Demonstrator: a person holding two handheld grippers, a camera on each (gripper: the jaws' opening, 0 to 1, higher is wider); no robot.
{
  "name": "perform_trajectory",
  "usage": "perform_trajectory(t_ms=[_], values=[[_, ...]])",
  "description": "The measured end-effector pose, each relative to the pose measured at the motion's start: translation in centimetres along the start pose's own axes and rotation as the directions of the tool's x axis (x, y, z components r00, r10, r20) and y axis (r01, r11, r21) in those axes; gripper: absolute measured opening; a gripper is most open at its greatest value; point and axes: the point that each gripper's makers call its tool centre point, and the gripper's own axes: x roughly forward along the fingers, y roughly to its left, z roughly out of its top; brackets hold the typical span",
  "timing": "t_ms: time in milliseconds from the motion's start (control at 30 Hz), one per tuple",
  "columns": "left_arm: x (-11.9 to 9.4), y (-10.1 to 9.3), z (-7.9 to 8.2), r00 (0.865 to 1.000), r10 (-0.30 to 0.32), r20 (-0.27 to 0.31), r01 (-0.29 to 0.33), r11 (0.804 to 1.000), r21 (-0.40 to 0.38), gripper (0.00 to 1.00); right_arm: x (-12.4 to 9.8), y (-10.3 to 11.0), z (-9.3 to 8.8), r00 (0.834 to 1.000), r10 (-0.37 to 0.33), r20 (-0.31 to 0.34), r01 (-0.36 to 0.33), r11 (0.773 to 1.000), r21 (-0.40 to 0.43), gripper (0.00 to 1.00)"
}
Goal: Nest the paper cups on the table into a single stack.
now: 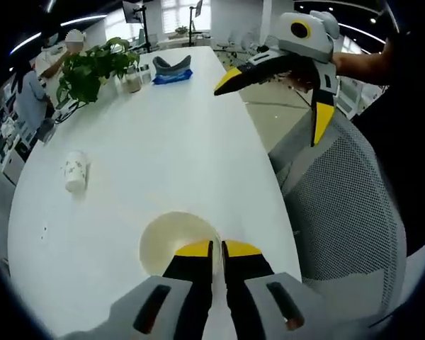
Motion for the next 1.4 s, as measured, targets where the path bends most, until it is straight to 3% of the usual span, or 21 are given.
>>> perform_trajectory(t_ms=[267,467,600,767,933,1033,1167,1333,1400], values=[[0.5,-0.2,-0.5,1.000,-0.014,-0.025,0.015,1.000,0.017,0.04,0.0,-0.2,-0.2,1.000,-0.006,-0.003,0.006,1.000,0.007,0.85],[0.3,-0.1,-0.2,1.000,-0.009,-0.007,0.009,1.000,0.014,0.06,0.1,-0.4,-0.6,1.000,-0.004,-0.011,0.004,1.000,0.003,0.85],[-0.2,0.3,0.4,0.999,0.023,0.033,-0.024,1.000,0.014,0.14,0.2,-0.6,-0.6,1.000,-0.002,-0.010,0.002,1.000,0.001,0.86],[-1.5,0.4,2.3,0.985,0.083,0.154,-0.075,0.996,-0.056,0.24,0.3,-0.9,-0.4,1.000,-0.001,0.000,0.001,1.000,0.003,0.86],[-3.5,0.5,3.7,0.946,0.174,0.273,-0.137,0.979,-0.150,0.34,0.5,-1.4,-0.1,1.000,0.002,0.012,-0.002,1.000,0.012,0.86],[-4.4,0.7,3.6,0.927,0.226,0.297,-0.181,0.968,-0.173,0.39,0.6,-1.7,0.0,1.000,0.004,0.012,-0.004,1.000,0.009,0.87],[-5.8,0.4,3.9,0.883,0.302,0.358,-0.234,0.947,-0.222,0.44,0.7,-2.4,0.0,1.000,0.008,0.002,-0.008,1.000,-0.010,0.87],[-6.9,-0.1,3.1,0.854,0.364,0.372,-0.276,0.923,-0.269,0.53,0.7,-3.6,0.5,1.000,0.005,0.007,-0.004,1.000,-0.021,0.87],[-7.5,-0.2,2.9,0.830,0.402,0.388,-0.297,0.906,-0.302,0.57,0.7,-4.2,0.9,1.000,0.004,0.010,-0.003,1.000,-0.024,0.87]])
